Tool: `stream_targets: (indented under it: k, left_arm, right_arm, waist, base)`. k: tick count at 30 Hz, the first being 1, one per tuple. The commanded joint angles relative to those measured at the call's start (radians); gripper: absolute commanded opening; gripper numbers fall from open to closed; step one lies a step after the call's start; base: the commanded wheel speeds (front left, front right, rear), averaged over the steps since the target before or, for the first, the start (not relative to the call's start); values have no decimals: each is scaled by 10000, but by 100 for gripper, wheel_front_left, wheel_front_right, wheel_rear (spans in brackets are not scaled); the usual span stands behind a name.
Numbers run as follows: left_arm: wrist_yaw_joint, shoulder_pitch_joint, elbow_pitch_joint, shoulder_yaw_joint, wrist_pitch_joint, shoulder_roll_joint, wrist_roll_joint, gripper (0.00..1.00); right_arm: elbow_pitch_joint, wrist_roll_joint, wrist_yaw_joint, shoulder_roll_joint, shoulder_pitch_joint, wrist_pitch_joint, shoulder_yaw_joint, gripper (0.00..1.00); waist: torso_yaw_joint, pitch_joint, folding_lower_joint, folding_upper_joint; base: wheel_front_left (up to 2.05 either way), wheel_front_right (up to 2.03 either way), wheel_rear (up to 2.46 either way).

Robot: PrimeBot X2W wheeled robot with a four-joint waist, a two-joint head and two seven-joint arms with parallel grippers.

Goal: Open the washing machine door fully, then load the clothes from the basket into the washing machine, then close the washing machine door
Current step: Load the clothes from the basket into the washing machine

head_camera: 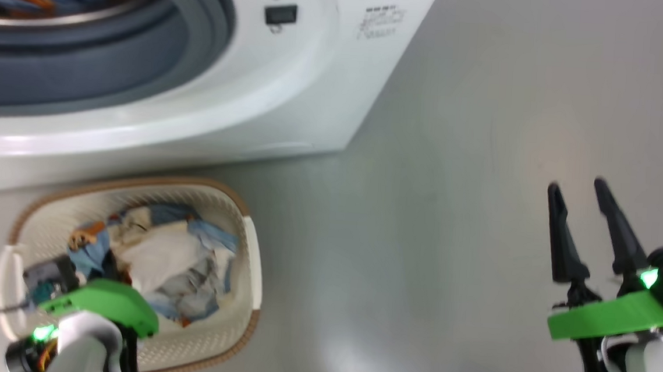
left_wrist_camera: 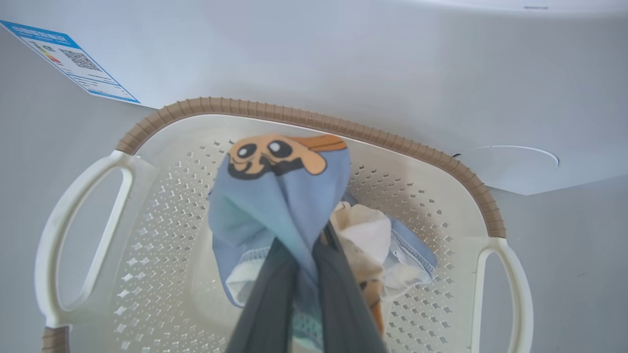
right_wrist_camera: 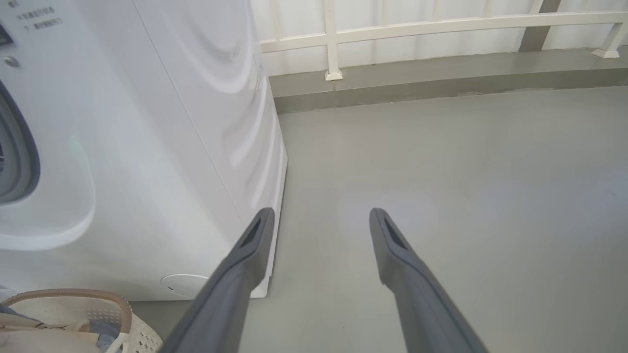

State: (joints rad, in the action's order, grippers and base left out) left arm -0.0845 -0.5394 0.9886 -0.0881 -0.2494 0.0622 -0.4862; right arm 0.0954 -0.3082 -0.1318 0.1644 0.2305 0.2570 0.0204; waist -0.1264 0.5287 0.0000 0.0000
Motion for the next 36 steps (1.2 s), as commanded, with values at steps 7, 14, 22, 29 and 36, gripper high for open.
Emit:
stream_targets:
  k: [7,14,22,29,36]
  left_arm:
    - [-337,1906,-2159,590,-123,39,548,0]
    - [-343,3399,-4066,651,-123,-81,914,0]
    - [-323,4606,-5376,491,-123,-113,1184,0]
    - [-380,5460,-6242,356,-123,-118,1293,0]
    - [-456,6014,-6847,211,-124,-118,1615,0]
  right_arm:
    - [8,192,11,80,-1039,48,17,100]
    - [159,287,11,98,-1669,48,35,100]
    - [311,379,11,15,-2328,48,-33,100]
    - [438,413,11,-30,-2868,48,-77,100]
    - [499,467,11,-30,-3280,48,-141,100]
  waist:
    - [907,-2190,0,0]
    - [1121,-3195,0,0]
    - [1354,-4178,0,0]
    - [1565,-5064,0,0]
    - [1848,-5583,0,0]
  base:
    - [0,0,0]
    - [0,0,0]
    - [0,0,0]
    - [0,0,0]
    - [0,0,0]
